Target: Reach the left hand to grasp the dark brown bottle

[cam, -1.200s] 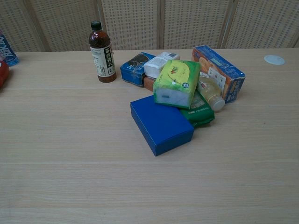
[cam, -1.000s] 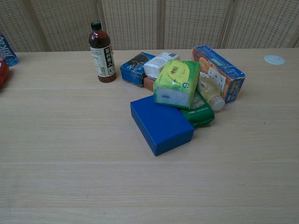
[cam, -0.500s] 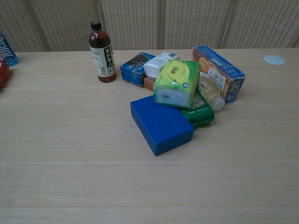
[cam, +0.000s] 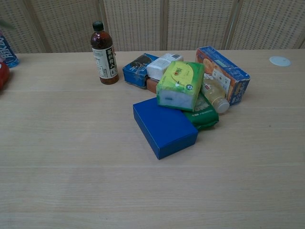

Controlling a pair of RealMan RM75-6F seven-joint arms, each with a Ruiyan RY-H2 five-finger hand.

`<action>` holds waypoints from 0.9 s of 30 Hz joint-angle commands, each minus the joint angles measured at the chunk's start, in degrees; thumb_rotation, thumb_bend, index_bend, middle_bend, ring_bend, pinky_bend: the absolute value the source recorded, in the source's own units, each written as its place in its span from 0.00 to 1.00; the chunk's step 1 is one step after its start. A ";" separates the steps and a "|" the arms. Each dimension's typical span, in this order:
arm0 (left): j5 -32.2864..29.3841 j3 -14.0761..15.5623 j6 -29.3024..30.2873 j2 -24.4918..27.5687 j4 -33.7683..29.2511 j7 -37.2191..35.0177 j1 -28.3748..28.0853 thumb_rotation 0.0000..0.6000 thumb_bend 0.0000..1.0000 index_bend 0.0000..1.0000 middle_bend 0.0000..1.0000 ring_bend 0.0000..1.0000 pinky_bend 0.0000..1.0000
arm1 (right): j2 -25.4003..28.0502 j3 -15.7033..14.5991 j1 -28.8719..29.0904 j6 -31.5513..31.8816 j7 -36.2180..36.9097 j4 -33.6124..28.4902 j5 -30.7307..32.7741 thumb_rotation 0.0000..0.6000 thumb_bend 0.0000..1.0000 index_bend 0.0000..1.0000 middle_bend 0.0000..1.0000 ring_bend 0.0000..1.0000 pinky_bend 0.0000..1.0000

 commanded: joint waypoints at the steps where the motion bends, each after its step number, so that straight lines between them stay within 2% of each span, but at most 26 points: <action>1: -9.68 -1.89 -6.45 -7.98 7.87 9.05 -9.49 1.00 0.00 0.00 0.00 0.00 0.00 | -0.10 0.02 0.23 -0.55 0.35 0.31 0.54 0.87 0.00 0.00 0.00 0.00 0.00; 6: -21.70 -0.93 -9.10 -14.72 15.21 16.42 -17.20 1.00 0.00 0.00 0.00 0.00 0.00 | 0.04 0.38 0.48 -1.45 1.48 0.96 2.08 0.87 0.00 0.00 0.00 0.00 0.00; 11: -28.64 0.08 -10.45 -21.29 23.29 19.32 -22.75 1.00 0.00 0.00 0.00 0.00 0.00 | 0.20 1.18 0.86 -2.52 3.00 2.00 4.23 0.87 0.00 0.00 0.00 0.00 0.00; 20: -31.67 1.28 -14.25 -31.39 38.36 18.95 -28.30 1.00 0.00 0.03 0.00 0.00 0.00 | 0.10 1.86 1.38 -3.85 4.31 3.44 6.41 0.86 0.00 0.00 0.00 0.00 0.00; 27: -31.08 2.17 -15.04 -36.00 44.61 17.96 -29.22 1.00 0.00 0.07 0.00 0.00 0.06 | 0.11 1.99 1.54 -4.29 5.01 4.00 7.02 0.86 0.00 0.00 0.00 0.00 0.00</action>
